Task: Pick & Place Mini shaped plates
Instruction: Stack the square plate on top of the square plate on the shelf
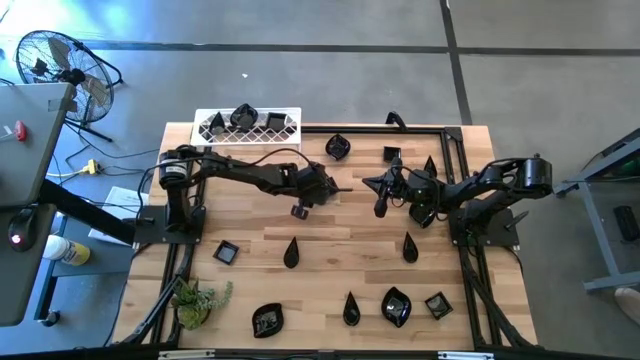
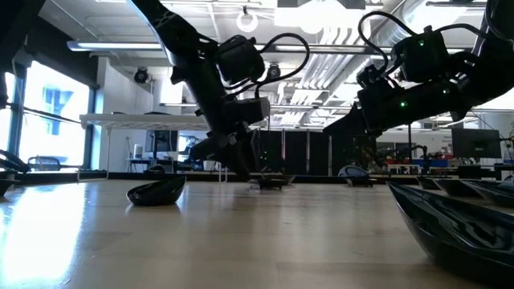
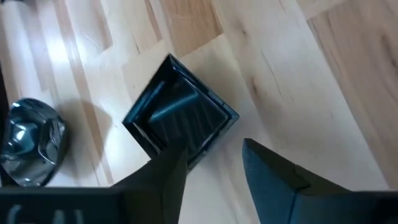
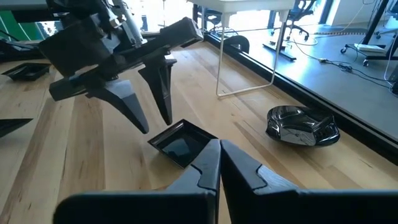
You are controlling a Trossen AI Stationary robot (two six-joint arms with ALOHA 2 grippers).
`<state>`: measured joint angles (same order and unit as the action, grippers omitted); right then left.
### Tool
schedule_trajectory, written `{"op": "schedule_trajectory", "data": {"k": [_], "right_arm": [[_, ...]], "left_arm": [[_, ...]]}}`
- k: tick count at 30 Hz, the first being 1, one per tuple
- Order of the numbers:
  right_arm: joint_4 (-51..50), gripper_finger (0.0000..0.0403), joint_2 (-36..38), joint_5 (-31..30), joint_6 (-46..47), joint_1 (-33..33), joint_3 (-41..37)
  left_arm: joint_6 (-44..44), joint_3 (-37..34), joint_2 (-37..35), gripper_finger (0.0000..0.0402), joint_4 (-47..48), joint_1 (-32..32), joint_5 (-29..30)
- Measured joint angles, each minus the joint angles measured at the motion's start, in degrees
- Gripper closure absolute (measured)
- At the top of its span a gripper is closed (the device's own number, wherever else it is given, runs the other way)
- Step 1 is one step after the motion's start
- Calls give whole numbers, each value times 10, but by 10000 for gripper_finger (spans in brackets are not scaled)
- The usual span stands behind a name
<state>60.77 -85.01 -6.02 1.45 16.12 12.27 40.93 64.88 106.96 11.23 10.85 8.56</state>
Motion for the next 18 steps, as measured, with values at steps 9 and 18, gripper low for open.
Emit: {"op": "schedule_trajectory", "data": {"k": [9,18], "right_arm": [[1,397,0,0,0,0,0],[4,401,0,1,0,0,0]], "left_arm": [[45,0,0,314,-5,0,20],[88,0,22,291,-18,0,36]]}}
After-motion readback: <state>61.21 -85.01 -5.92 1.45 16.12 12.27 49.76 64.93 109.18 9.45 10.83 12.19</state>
